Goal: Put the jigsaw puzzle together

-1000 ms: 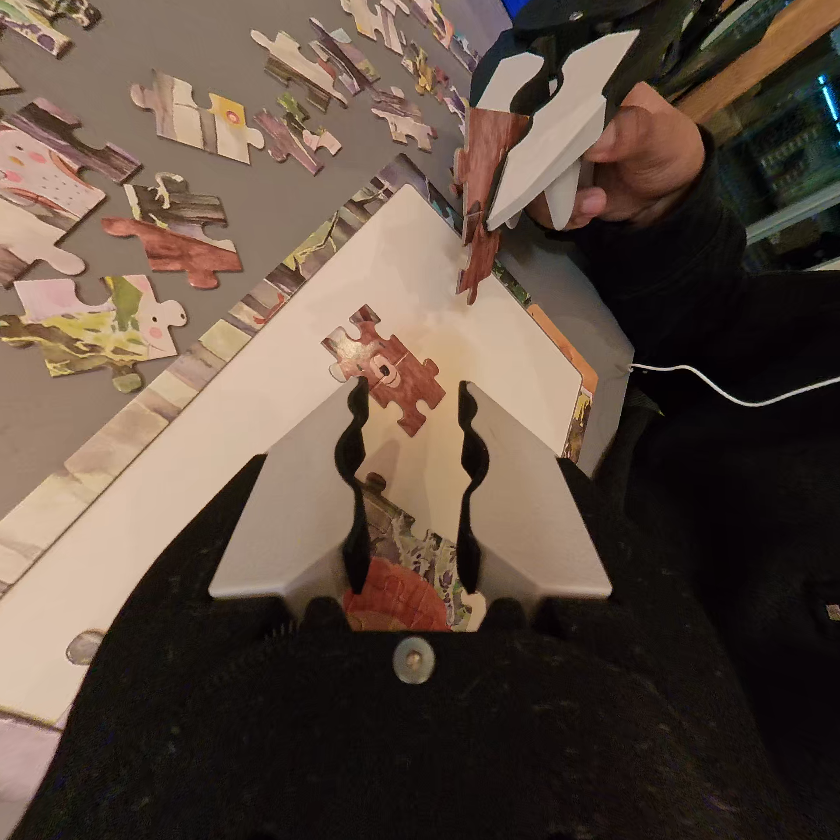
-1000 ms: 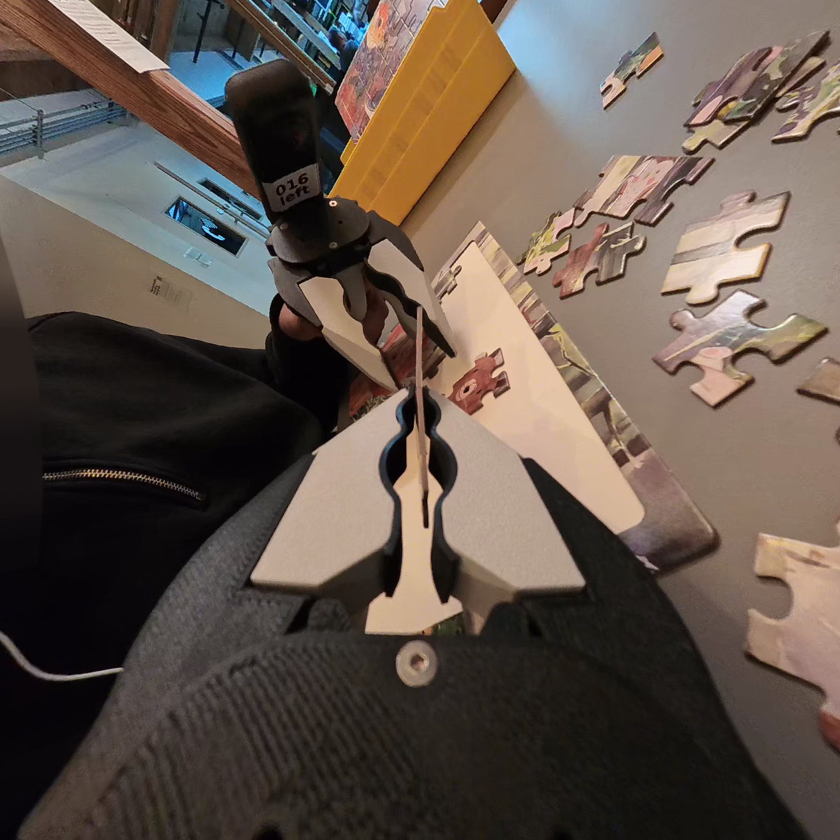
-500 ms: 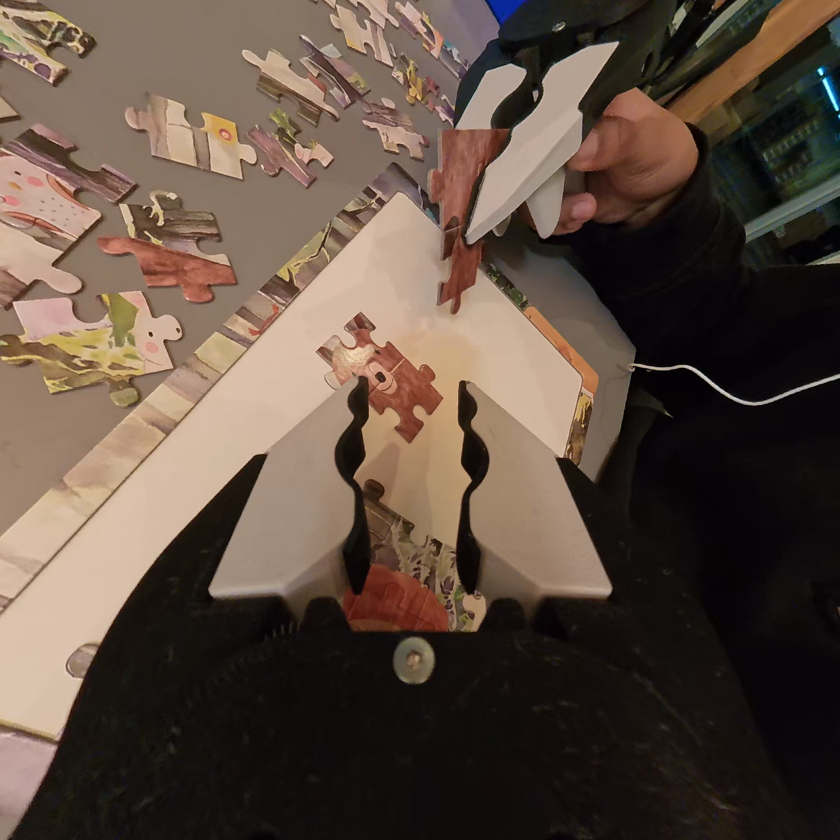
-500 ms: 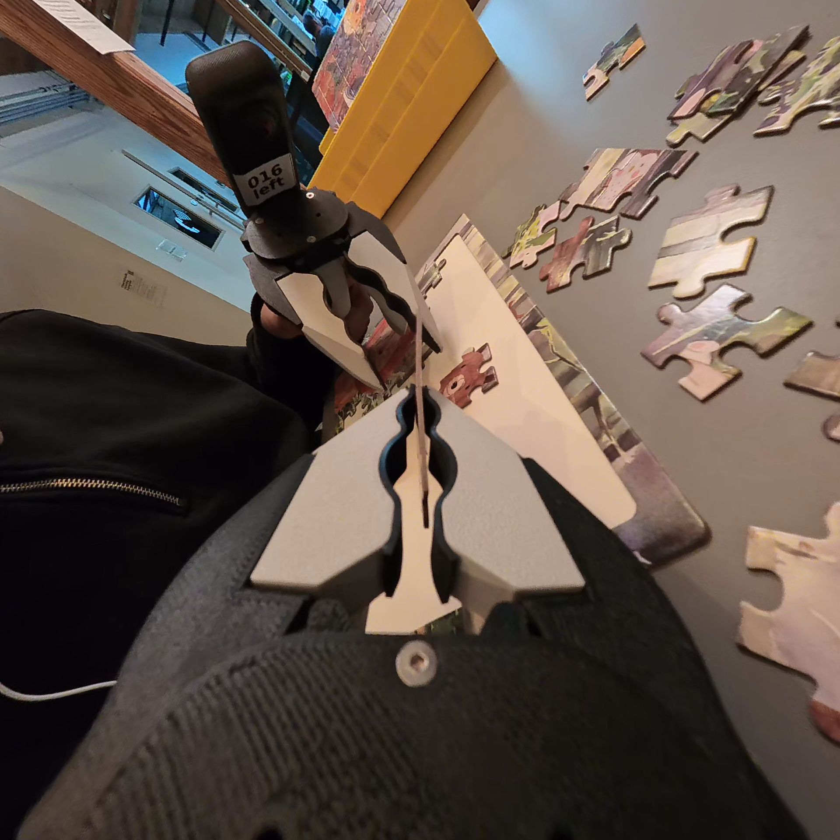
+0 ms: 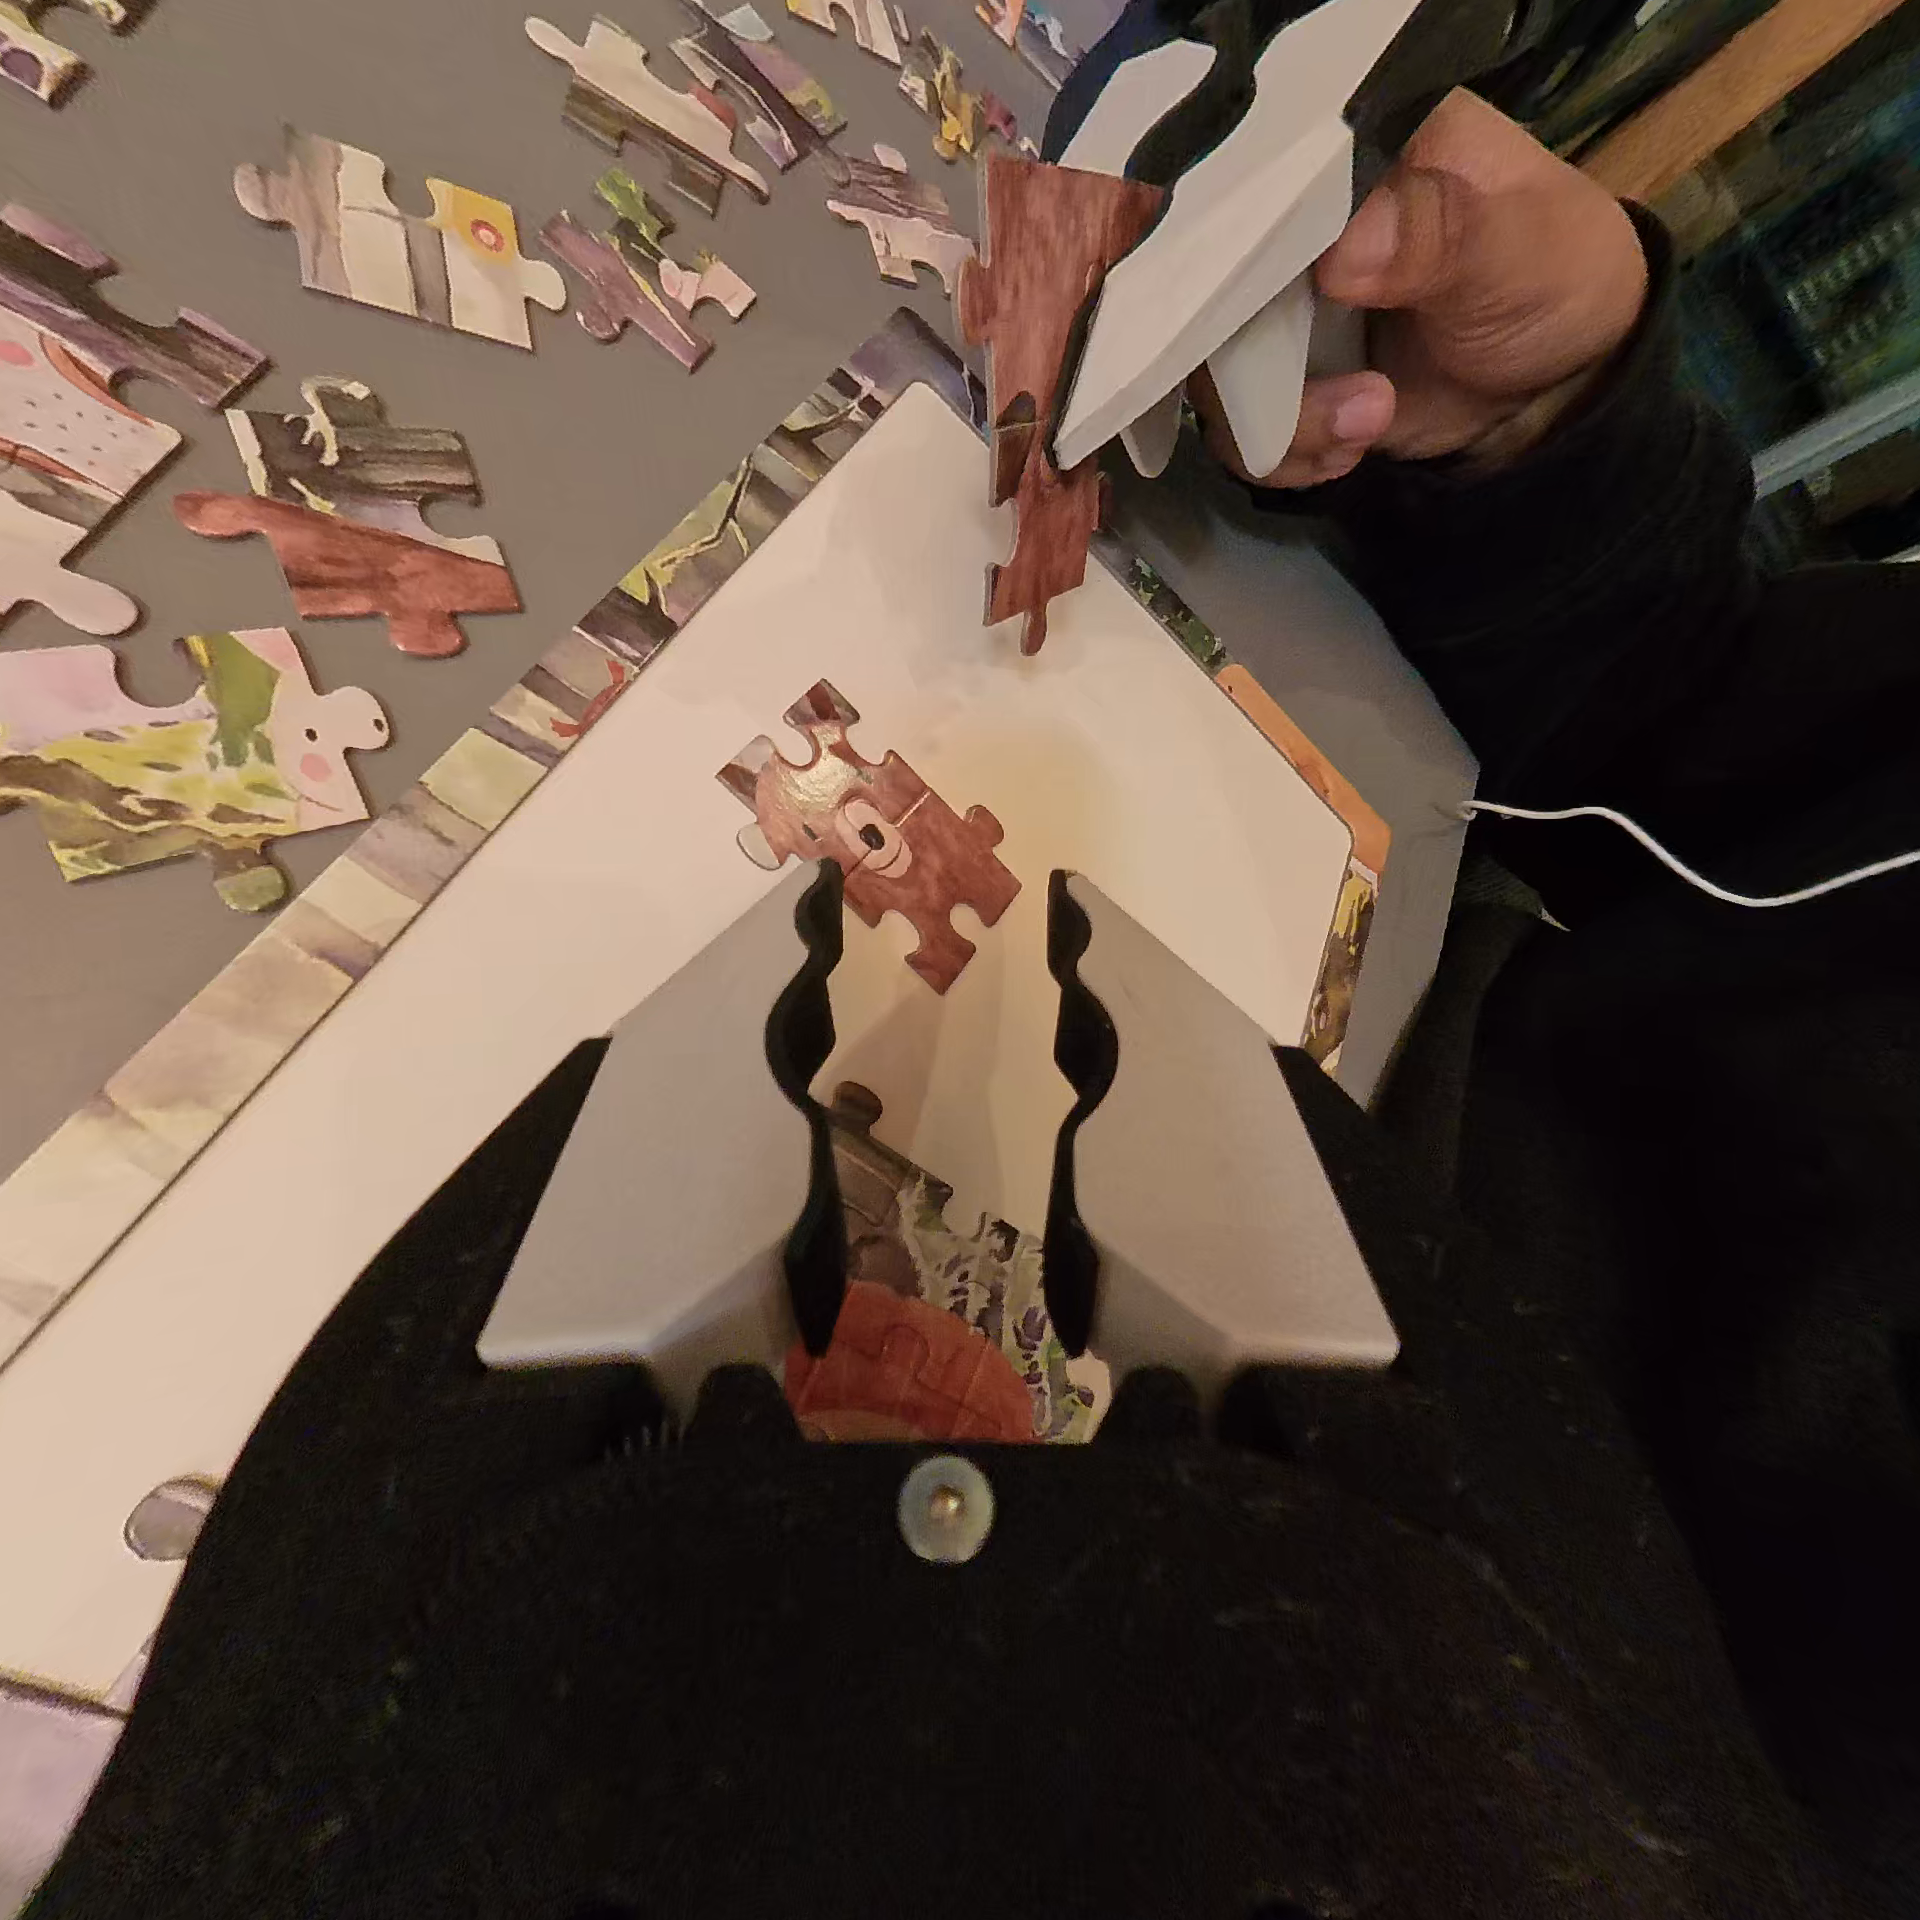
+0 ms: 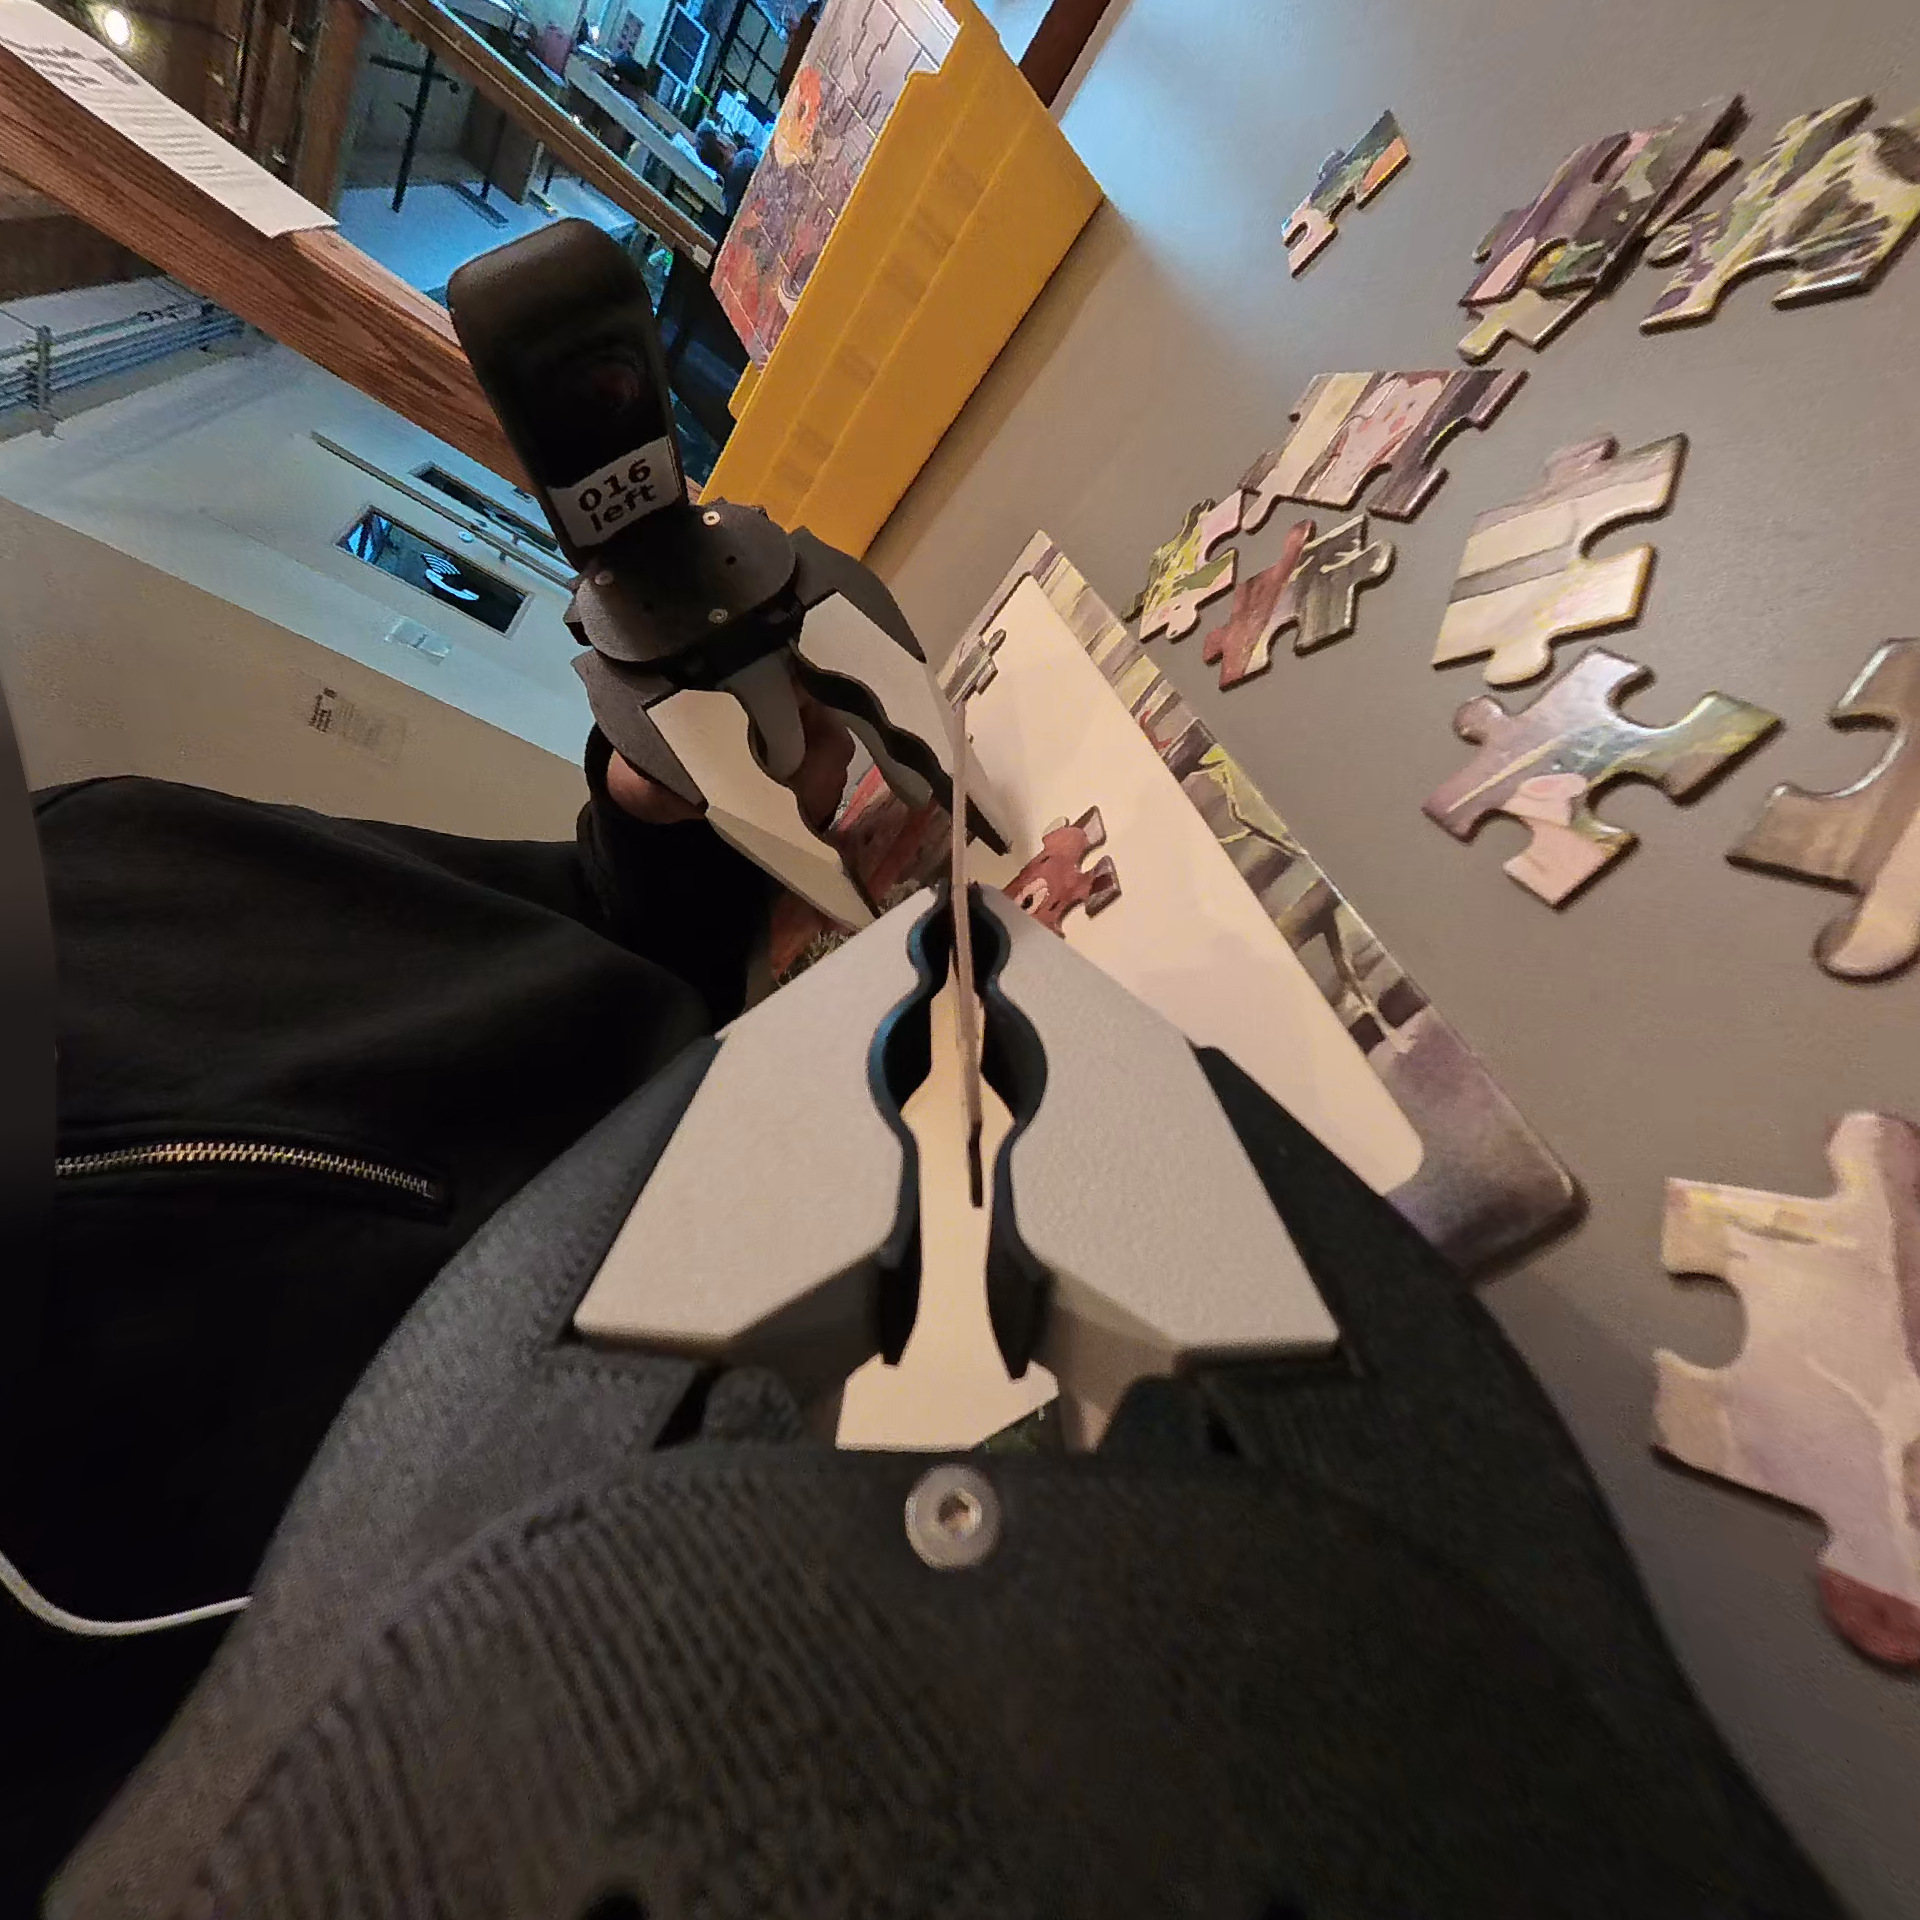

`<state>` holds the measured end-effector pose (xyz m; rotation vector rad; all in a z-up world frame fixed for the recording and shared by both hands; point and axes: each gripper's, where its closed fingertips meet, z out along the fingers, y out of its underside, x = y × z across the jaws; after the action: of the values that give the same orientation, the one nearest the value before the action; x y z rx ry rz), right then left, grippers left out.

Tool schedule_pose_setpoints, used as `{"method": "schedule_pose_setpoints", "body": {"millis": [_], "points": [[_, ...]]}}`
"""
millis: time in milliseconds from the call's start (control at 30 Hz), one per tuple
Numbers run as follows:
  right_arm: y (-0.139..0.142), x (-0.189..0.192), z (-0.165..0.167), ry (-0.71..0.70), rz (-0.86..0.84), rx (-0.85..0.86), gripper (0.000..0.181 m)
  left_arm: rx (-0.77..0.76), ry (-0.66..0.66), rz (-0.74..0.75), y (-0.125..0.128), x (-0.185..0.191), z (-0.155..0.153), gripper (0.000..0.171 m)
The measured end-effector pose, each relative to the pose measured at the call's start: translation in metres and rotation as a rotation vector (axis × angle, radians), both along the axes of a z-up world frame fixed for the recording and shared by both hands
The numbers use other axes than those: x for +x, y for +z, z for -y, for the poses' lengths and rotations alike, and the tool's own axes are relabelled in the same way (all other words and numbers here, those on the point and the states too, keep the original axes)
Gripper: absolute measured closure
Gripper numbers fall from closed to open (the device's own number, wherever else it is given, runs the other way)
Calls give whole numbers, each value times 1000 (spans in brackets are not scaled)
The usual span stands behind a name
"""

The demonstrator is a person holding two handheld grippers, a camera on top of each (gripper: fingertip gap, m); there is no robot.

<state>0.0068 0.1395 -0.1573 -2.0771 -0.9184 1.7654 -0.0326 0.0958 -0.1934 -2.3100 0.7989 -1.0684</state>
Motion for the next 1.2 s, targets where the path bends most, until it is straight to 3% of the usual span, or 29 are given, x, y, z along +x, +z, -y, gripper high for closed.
{"method": "schedule_pose_setpoints", "body": {"millis": [600, 700, 1200], "points": [[2, 0, -2, -7, -11, 4, 181, 9, 38, -56, -4, -18, -6, 136], [2, 0, -2, -8, -11, 4, 181, -25, -2, -87, -10, -19, 2, 148], [4, -1, -4, -18, -20, 9, 181, -74, -97, -41, -10, 8, 22, 145]]}}
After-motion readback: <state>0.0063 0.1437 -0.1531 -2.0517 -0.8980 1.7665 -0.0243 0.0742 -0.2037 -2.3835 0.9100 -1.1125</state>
